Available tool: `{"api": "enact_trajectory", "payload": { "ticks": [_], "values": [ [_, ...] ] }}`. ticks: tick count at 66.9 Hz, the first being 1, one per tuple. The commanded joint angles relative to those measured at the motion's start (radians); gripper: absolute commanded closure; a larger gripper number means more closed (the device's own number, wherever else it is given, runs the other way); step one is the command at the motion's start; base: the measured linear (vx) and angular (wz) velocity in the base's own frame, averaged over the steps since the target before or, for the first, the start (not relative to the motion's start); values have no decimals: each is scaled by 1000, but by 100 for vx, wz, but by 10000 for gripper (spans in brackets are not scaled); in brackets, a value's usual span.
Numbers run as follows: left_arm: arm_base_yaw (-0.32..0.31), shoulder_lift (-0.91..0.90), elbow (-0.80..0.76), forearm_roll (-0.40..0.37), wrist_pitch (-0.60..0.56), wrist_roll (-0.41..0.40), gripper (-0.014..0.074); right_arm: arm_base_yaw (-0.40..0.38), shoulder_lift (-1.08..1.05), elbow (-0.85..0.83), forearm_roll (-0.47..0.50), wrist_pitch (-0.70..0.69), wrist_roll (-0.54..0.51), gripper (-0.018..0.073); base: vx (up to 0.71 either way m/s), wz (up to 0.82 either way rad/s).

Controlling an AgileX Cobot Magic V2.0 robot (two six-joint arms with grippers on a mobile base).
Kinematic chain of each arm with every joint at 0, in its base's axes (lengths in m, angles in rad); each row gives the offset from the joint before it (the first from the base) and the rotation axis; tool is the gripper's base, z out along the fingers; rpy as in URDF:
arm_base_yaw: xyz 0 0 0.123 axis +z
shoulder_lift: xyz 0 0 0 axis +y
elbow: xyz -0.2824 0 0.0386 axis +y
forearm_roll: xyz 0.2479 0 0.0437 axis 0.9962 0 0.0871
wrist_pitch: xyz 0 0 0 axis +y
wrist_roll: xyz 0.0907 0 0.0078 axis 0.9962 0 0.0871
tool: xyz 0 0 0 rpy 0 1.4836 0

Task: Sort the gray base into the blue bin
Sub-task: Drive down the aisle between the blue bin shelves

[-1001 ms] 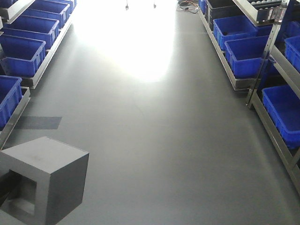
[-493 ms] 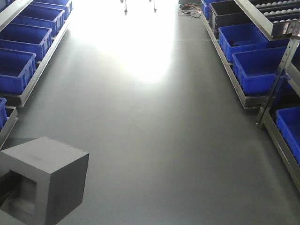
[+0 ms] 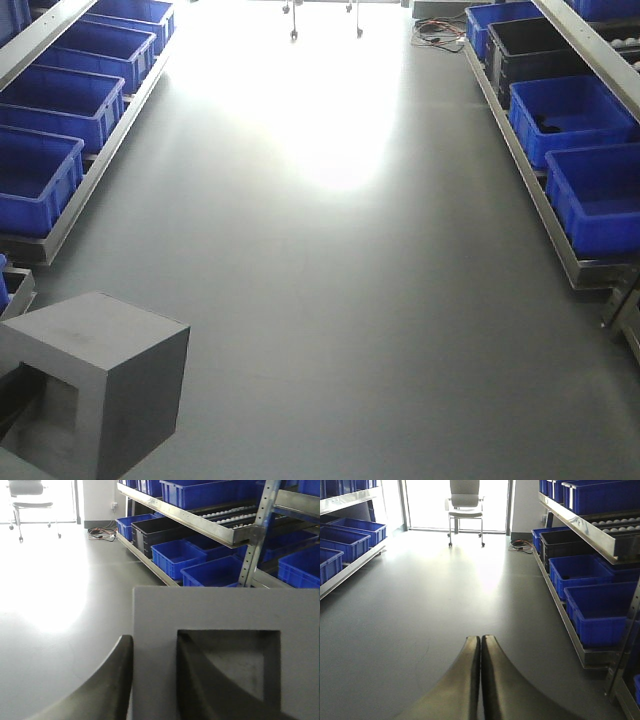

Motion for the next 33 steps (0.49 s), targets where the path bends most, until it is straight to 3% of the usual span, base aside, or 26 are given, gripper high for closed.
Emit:
{"api": "enact_trajectory", "payload": {
  "ticks": [1, 33],
  "values": [
    [-6, 6, -32, -6, -108, -11, 603, -2, -7, 6, -9, -79, -12, 564, 48, 18],
    [-6, 6, -32, -6, -108, -11, 603, -2, -7, 6, -9, -80, -12, 564, 47, 13]
  ]
}}
